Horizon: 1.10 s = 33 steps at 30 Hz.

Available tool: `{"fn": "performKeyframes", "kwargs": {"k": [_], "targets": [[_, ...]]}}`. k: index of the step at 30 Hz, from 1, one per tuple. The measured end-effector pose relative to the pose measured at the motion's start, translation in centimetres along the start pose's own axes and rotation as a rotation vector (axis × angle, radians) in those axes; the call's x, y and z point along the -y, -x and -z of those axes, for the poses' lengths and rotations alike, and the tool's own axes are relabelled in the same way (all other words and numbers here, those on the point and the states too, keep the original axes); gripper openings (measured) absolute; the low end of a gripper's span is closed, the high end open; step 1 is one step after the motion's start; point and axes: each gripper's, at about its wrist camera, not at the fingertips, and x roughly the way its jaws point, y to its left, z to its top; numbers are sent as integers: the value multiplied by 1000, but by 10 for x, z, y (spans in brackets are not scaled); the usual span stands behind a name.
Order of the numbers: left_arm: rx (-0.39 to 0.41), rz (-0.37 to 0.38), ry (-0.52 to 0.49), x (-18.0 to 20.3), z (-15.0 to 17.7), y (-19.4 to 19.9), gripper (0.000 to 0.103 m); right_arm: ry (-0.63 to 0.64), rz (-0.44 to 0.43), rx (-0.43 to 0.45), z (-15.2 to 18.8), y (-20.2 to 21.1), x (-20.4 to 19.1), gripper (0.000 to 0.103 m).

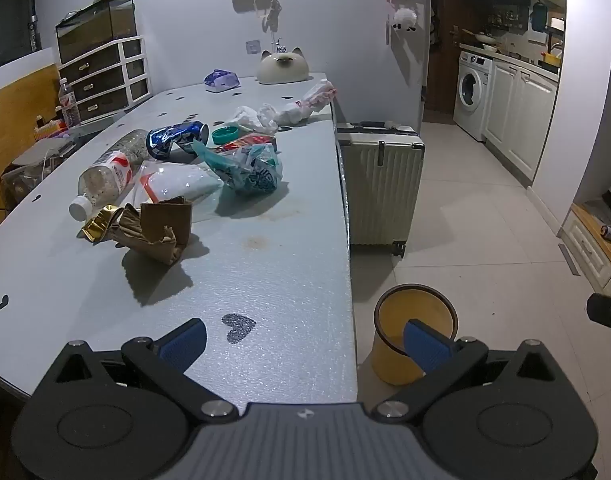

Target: Collect trash

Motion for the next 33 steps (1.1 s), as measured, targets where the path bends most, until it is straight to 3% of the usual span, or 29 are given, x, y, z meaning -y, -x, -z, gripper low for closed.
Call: {"fn": "performKeyframes", "kwargs": {"k": [33], "targets": [[12,1,-5,1,0,3,103,-3,-1,-5,-1,-2,-2,103]]}}
